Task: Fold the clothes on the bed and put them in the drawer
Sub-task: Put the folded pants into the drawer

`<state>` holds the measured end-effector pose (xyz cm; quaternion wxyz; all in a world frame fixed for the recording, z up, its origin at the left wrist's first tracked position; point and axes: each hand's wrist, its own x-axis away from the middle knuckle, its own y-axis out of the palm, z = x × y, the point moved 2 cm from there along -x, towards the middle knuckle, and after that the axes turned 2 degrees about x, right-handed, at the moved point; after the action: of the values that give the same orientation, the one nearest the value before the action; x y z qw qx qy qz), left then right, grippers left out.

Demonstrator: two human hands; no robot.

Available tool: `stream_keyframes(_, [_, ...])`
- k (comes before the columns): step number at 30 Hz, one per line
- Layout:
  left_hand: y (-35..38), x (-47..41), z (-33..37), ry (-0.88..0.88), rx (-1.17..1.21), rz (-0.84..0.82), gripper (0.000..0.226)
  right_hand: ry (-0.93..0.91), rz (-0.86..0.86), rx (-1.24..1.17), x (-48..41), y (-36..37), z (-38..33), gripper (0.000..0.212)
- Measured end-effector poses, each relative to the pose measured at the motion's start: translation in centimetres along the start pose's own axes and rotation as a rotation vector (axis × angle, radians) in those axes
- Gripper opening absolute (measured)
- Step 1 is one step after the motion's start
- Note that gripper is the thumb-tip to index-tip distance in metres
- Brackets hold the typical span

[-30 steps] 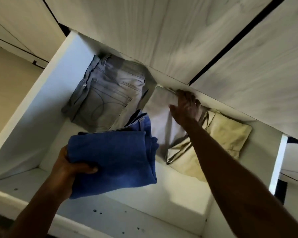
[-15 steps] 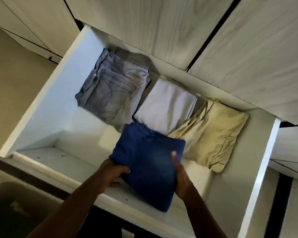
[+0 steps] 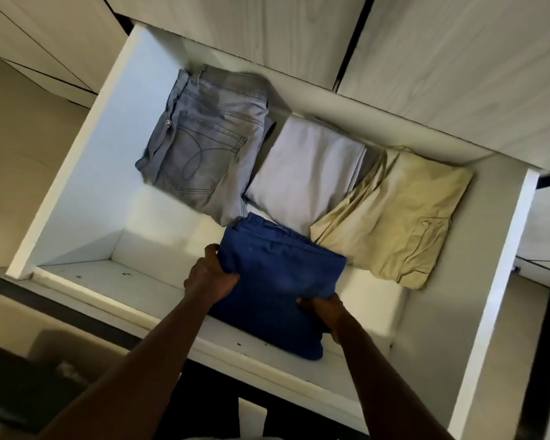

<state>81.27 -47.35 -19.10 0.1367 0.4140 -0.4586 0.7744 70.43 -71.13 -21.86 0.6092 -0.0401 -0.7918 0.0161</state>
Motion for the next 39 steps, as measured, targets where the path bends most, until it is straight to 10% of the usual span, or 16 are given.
stream_keyframes(5, [-0.1,-0.2,0.6,0.016,0.113,-0.053,0.076,-0.162,0.261,-0.085,1.4,1.0,1.0,0.029])
stream_keyframes(10, [-3.4,0.6,1.4,0.023,0.289,-0.348,0.051,-0.167,0.103,-0.37,2.6,1.3,3.0,0.038])
stream_keyframes(22, [-21.8,0.4,4.0,0.305,-0.196,0.168,0.014,-0.224,-0.291,-0.446,5.4,10.9,-8.1,0.032])
stream_keyframes(33, [-12.2,-5.8,-2.8,-0.122,0.156,-0.581,0.053,-0.45,0.468,-0.153,3.6,6.3,-5.4,0.032])
stream_keyframes(39, [-6.0,-7.6,-3.2,-0.044,0.144,-0.4,0.068,-0.238,0.571,0.038,1.4,5.4,-1.0,0.034])
